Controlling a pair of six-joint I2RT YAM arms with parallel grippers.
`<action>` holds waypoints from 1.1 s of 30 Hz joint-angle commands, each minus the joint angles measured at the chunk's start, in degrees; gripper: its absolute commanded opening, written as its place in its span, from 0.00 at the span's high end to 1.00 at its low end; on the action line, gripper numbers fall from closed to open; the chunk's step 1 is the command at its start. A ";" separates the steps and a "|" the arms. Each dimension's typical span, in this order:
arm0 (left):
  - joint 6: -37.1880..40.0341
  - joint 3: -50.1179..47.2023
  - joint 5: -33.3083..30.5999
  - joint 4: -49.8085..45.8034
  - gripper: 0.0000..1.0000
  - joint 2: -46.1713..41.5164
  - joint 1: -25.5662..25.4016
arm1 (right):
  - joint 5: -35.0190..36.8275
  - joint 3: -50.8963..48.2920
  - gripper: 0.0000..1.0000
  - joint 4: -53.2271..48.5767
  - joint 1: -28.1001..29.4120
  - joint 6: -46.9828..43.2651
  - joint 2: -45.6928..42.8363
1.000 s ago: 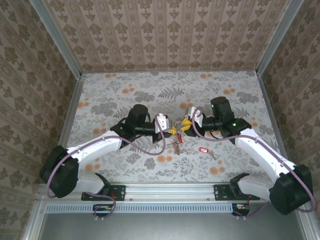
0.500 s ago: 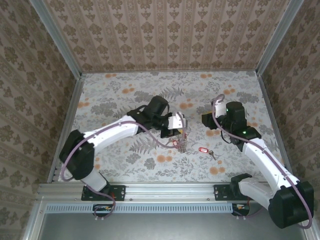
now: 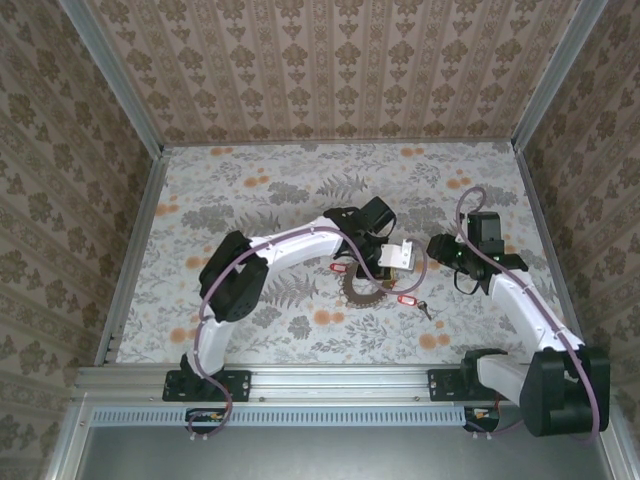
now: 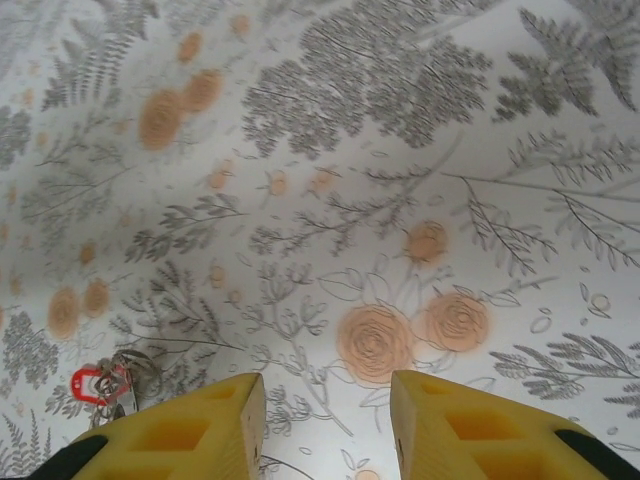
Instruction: Put the keys on the keyring
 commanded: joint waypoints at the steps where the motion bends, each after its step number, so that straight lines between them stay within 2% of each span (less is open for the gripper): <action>1: 2.84 5.12 -1.52 -5.79 0.99 2.76 -0.96 | -6.54 0.51 0.60 -1.44 -1.37 1.50 2.90; 6: 2.31 6.85 -1.62 -5.58 0.86 4.45 -1.64 | -12.53 2.05 0.58 -0.75 -1.47 -0.28 8.75; 9: -0.32 3.73 0.71 -0.43 0.78 1.32 -1.42 | -16.54 2.91 0.57 0.60 -1.33 -0.70 12.19; 11: -3.30 -0.85 3.26 5.69 0.71 -2.58 -0.88 | -18.80 3.29 0.56 1.47 -1.29 -0.86 14.29; 13: -7.25 -6.71 6.99 12.34 0.70 -7.08 0.29 | -19.84 4.02 0.55 1.16 -0.96 -1.71 15.40; 16: -16.74 -18.91 9.77 27.95 0.70 -14.94 2.92 | -19.58 5.75 0.55 -0.51 0.30 -3.59 19.55; 18: -22.01 -27.36 9.24 38.14 0.69 -20.26 4.06 | -19.20 6.95 0.55 -1.80 1.82 -5.33 21.51; 20: -30.12 -33.77 4.70 45.07 0.67 -24.76 5.25 | -17.76 8.62 0.56 -3.88 3.63 -6.16 24.25; 23: -39.44 -39.10 -0.46 47.17 0.68 -28.71 6.95 | -16.50 10.06 0.57 -5.02 5.62 -6.46 27.35; 27: -51.73 -42.19 -5.85 45.51 0.67 -31.57 8.70 | -12.25 10.37 0.58 -6.30 7.74 -5.88 27.92; 30: -59.47 -41.17 -6.41 40.20 0.67 -31.00 10.19 | -11.72 10.36 0.58 -7.86 8.18 -5.91 28.38; 33: -64.56 -40.45 -3.42 37.54 0.68 -28.92 11.11 | -10.20 10.21 0.58 -9.80 9.23 -6.04 28.44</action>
